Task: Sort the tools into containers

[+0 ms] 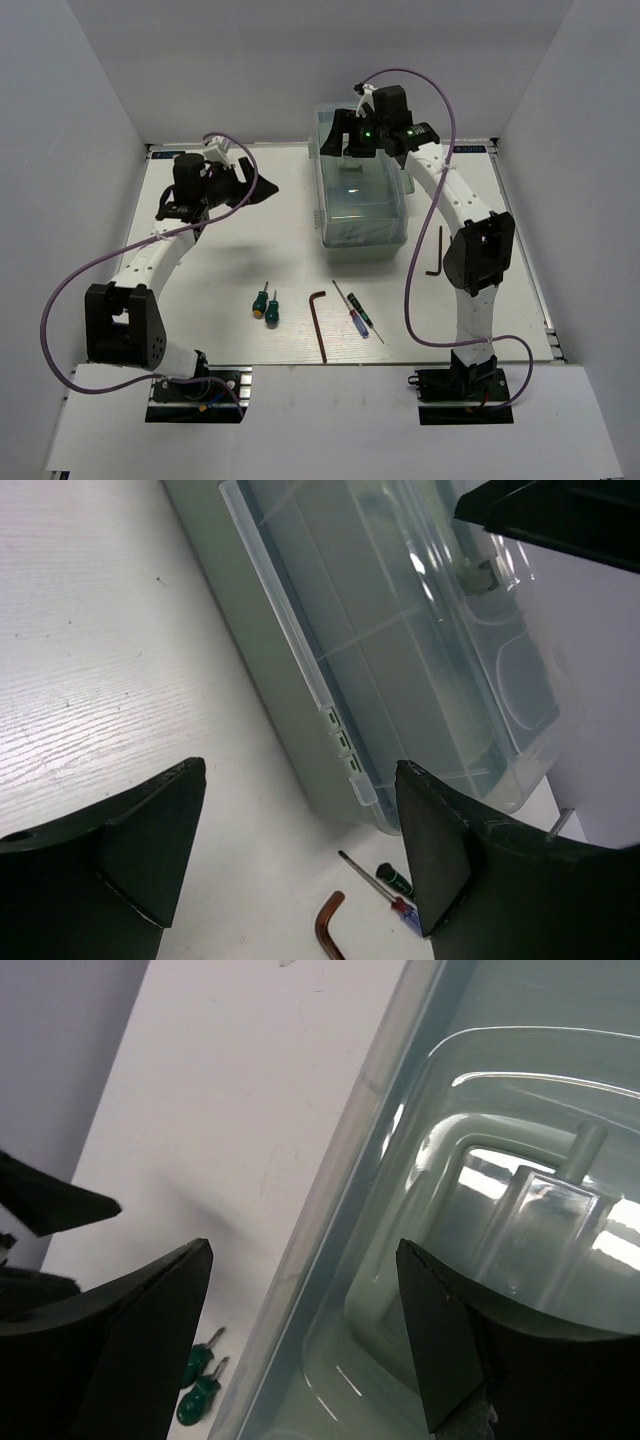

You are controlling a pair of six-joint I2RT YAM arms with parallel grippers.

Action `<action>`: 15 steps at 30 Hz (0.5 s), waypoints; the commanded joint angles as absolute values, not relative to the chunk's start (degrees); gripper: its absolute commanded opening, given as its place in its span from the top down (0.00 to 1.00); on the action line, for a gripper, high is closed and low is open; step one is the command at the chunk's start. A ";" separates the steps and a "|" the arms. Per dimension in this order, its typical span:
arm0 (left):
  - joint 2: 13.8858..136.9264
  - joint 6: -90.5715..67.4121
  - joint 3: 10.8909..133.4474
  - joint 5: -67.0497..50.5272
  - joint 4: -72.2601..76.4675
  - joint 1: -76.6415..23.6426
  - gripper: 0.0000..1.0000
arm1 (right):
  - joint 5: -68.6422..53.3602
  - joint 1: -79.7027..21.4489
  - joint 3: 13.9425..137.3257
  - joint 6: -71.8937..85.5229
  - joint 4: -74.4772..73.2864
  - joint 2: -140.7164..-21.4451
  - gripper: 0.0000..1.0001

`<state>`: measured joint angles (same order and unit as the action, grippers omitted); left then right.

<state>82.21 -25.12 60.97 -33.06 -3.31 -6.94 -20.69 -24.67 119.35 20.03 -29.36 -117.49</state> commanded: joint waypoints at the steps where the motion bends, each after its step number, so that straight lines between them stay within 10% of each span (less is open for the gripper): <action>1: 81.65 -25.49 63.72 -35.24 -0.18 -7.12 0.13 | -11.00 -26.01 119.18 20.22 -28.73 -116.37 0.20; 15: 83.32 -31.45 71.72 -39.73 10.36 -7.12 0.13 | -10.97 -26.37 116.90 23.45 -29.62 -118.91 0.23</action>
